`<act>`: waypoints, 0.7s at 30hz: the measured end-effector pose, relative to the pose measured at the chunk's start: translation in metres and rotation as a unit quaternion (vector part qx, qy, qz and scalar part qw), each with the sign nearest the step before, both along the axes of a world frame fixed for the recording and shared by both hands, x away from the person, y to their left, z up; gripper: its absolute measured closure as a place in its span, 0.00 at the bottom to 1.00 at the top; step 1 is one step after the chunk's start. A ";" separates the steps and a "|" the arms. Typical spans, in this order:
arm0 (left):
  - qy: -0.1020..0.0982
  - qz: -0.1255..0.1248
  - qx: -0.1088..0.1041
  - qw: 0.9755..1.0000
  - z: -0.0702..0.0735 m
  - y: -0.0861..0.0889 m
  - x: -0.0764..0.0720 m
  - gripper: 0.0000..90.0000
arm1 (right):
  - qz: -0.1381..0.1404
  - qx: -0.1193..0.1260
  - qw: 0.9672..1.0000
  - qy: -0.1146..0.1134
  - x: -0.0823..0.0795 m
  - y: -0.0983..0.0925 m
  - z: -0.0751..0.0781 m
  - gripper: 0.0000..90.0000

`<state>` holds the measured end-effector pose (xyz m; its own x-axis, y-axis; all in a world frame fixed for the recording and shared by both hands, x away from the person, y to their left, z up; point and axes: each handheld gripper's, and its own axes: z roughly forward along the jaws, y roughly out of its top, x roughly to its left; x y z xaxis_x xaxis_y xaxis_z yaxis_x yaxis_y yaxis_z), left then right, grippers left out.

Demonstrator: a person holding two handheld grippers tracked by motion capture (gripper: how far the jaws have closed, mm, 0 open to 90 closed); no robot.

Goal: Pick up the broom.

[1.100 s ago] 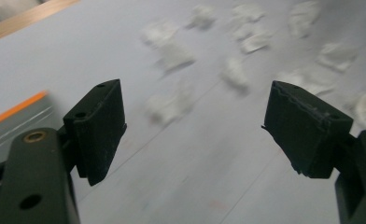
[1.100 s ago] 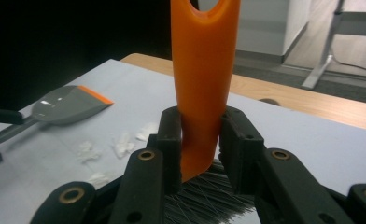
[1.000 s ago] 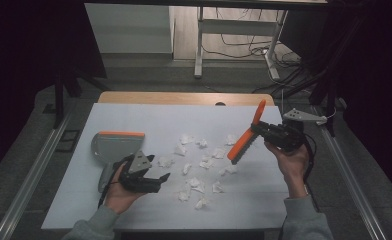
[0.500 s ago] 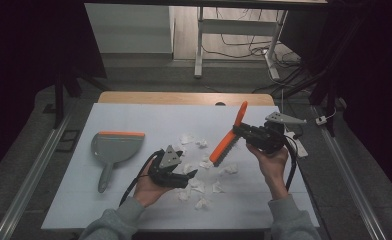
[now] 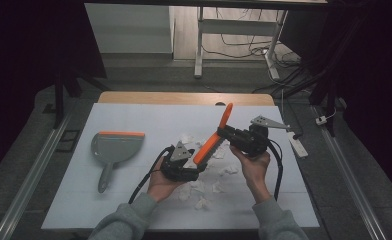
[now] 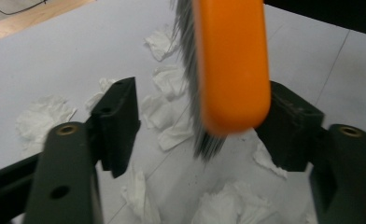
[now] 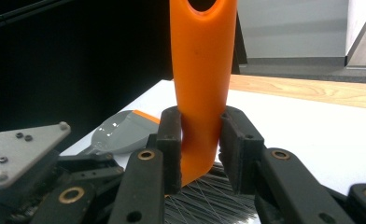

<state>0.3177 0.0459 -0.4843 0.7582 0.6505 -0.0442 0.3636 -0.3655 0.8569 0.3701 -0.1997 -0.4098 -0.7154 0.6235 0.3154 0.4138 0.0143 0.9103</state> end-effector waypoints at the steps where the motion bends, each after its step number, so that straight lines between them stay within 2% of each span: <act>1: -0.002 0.001 0.001 1.000 -0.001 -0.001 0.001 0.42 | 0.000 0.000 1.000 0.000 -0.001 0.002 -0.001 0.78; 7: -0.009 0.020 -0.016 1.000 -0.002 0.002 0.005 0.69 | 0.002 0.019 1.000 0.009 -0.003 0.010 -0.004 0.78; 9: -0.012 0.024 -0.014 1.000 0.000 0.006 0.006 0.82 | 0.002 0.022 1.000 0.012 -0.003 0.011 -0.005 0.78; 16: -0.019 0.012 0.013 1.000 0.001 0.008 0.005 0.88 | 0.002 0.022 0.999 0.026 -0.001 0.012 -0.009 0.78; 21: -0.004 -0.008 0.020 1.000 0.008 0.016 0.007 0.89 | 0.003 0.018 0.999 0.035 -0.002 0.012 -0.008 0.77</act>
<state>0.3250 0.0616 -0.4763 0.7686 0.6396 -0.0123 0.3508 -0.4054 0.8441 0.3685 -0.1873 -0.4180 -0.6946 0.6059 0.3877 0.4772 -0.0152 0.8787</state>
